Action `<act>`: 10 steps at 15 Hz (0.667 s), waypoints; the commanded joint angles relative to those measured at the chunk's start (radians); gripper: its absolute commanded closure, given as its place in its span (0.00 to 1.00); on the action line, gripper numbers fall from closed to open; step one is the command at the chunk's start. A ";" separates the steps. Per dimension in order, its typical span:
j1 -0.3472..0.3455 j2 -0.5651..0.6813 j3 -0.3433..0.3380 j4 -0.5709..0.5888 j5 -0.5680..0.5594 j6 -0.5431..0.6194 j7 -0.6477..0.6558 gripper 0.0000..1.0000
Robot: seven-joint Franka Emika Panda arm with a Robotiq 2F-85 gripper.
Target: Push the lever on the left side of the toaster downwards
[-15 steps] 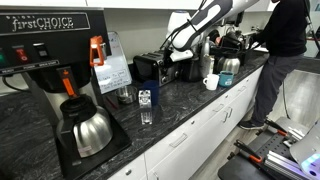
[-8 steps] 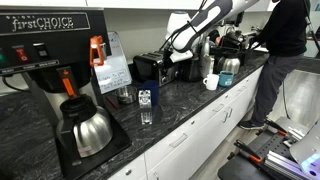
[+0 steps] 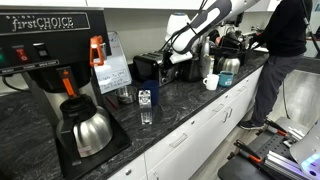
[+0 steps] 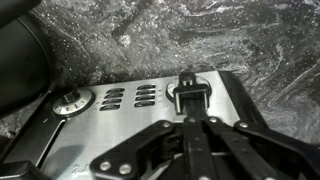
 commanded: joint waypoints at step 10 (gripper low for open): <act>0.009 0.038 -0.018 0.013 -0.007 0.010 0.026 1.00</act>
